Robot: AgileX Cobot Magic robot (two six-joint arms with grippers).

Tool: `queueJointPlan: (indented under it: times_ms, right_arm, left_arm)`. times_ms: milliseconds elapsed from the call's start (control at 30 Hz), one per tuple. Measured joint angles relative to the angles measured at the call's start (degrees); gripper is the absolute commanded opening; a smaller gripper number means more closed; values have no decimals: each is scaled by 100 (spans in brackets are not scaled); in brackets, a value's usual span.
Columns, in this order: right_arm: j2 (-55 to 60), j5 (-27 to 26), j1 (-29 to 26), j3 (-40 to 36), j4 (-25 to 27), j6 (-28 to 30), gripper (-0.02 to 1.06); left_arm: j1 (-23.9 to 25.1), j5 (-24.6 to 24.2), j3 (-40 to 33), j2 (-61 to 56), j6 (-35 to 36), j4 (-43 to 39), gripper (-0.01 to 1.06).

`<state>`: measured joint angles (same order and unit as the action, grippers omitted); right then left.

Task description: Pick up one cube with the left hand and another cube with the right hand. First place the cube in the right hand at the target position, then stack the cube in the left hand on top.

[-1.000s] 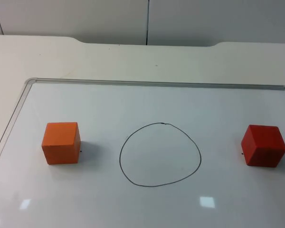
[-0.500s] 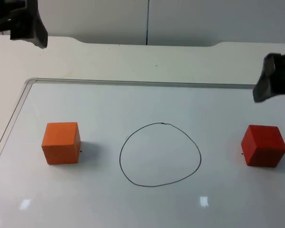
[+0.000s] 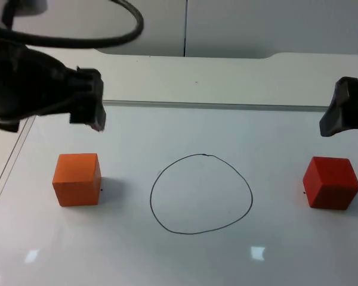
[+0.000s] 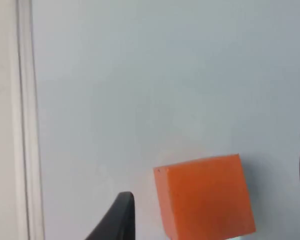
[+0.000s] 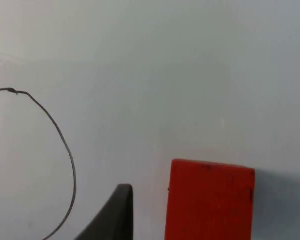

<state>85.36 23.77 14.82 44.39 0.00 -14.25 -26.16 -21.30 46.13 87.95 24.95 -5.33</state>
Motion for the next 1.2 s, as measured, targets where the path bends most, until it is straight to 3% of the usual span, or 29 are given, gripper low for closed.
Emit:
queueJointPlan:
  times_ms: [200, 400, 567, 1200]
  right_arm:
    - [0, -16, 0, 0, 0, -162, 106]
    - [204, 137, 0, 14, 0, -196, 106]
    - [578, 198, 0, 65, 0, -272, 106]
    - [1202, -84, 276, 159, -125, -772, 106]
  left_arm:
    - [-53, -373, 262, 480, 93, -33, 105]
    - [-53, -1003, 1159, 963, -76, -77, 105]
    - [-53, -1331, 1429, 1368, -55, -77, 105]
    - [-53, -1318, 1442, 1804, 767, -105, 105]
